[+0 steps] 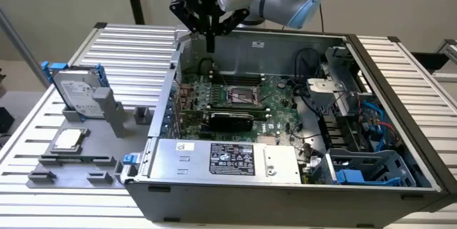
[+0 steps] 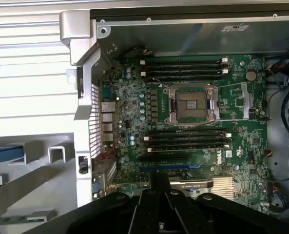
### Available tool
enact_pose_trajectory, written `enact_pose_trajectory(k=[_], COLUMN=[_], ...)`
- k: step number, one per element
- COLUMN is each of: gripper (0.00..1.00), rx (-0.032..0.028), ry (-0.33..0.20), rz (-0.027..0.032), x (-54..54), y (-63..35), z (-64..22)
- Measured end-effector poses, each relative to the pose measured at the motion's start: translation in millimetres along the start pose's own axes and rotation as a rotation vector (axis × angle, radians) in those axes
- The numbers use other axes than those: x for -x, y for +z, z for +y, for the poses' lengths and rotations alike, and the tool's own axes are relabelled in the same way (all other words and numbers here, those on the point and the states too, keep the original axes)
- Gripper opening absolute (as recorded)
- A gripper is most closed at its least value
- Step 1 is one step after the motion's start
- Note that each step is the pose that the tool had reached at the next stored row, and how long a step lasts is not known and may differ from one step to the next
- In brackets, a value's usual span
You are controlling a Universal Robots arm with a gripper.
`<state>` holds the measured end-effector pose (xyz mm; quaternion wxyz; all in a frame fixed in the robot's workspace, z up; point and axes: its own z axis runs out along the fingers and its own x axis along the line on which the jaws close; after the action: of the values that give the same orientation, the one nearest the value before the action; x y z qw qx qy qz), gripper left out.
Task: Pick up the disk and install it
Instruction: 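Reach for the disk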
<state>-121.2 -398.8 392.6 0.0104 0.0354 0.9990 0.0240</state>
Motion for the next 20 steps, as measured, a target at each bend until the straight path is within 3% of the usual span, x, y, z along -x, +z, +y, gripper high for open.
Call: enact_pose_trajectory(k=[5,20], gripper=[0.0,0.0], rx=[-0.0002,-0.0001], ry=[0.0,0.0], rz=[0.0001,0.0008], x=[-4.3,-72.4], y=[-0.2,-1.6], z=[-0.3,-5.0])
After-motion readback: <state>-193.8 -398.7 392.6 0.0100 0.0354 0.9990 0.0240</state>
